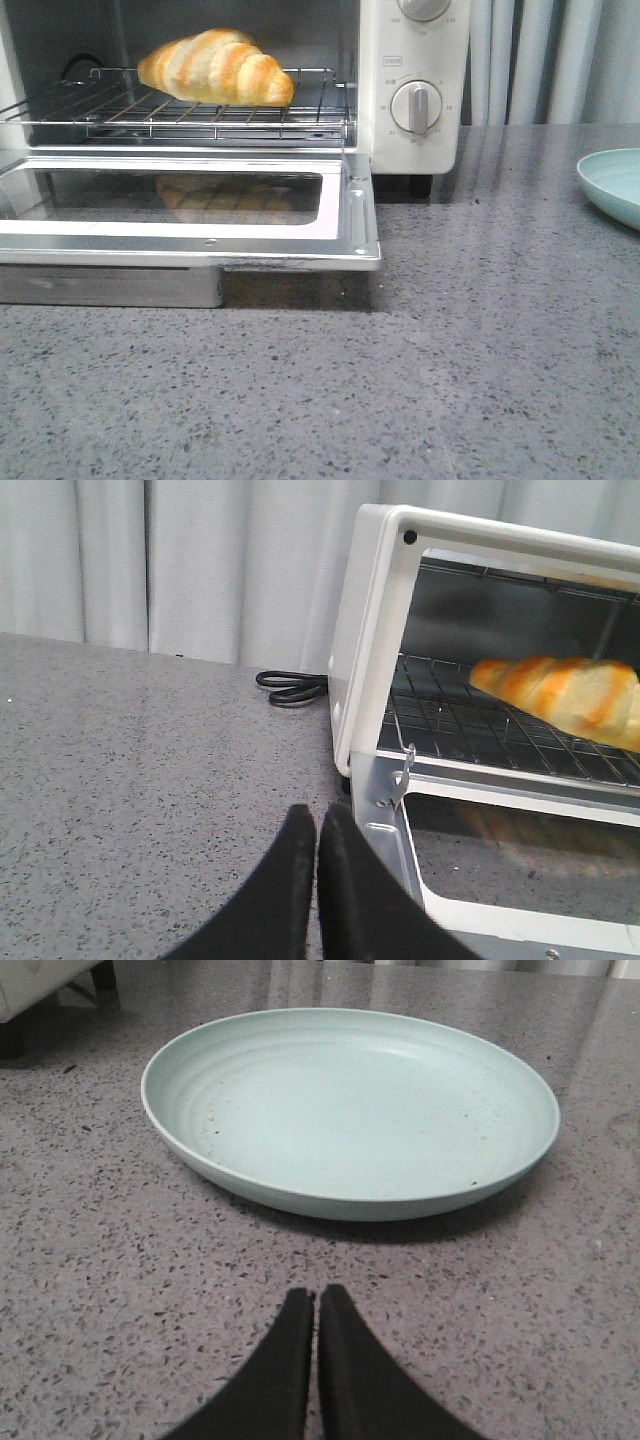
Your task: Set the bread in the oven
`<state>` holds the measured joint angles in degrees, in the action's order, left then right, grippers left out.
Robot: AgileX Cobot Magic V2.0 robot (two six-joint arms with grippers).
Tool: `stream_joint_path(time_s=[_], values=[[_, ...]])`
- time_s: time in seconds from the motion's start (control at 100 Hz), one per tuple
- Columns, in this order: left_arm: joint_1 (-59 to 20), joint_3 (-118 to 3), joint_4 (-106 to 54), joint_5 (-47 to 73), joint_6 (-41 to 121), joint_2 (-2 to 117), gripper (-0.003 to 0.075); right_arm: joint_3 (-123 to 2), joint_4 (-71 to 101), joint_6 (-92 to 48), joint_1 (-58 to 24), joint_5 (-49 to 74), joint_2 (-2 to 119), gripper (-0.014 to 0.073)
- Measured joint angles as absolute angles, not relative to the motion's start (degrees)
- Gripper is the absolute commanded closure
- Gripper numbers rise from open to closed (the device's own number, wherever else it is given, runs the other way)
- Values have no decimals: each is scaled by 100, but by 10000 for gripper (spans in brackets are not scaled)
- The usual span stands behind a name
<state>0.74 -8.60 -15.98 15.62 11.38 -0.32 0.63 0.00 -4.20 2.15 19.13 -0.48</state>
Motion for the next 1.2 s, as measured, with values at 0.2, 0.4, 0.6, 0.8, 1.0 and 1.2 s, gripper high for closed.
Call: stream_joint_path(time_s=[0.2, 0.4, 0.6, 0.8, 1.0, 1.2], values=[[74, -860, -1598, 1562, 1138, -32, 741, 63, 0, -420, 215, 1913, -48, 613], [74, -860, -1598, 1562, 1138, -32, 741, 63, 0, -420, 215, 1913, -48, 613], [74, -772, -1339, 1551, 1138, -32, 741, 63, 0, -420, 215, 1913, -48, 613], [63, -301, -79, 1478, 205, -32, 741, 63, 0, -420, 215, 1913, -48, 613], [22, 5, 422, 1585, -747, -32, 741, 63, 0, -420, 215, 1913, -48, 613], [-192, 5, 853, 1942, -956, -32, 741, 63, 0, -420, 215, 1921, -48, 613]])
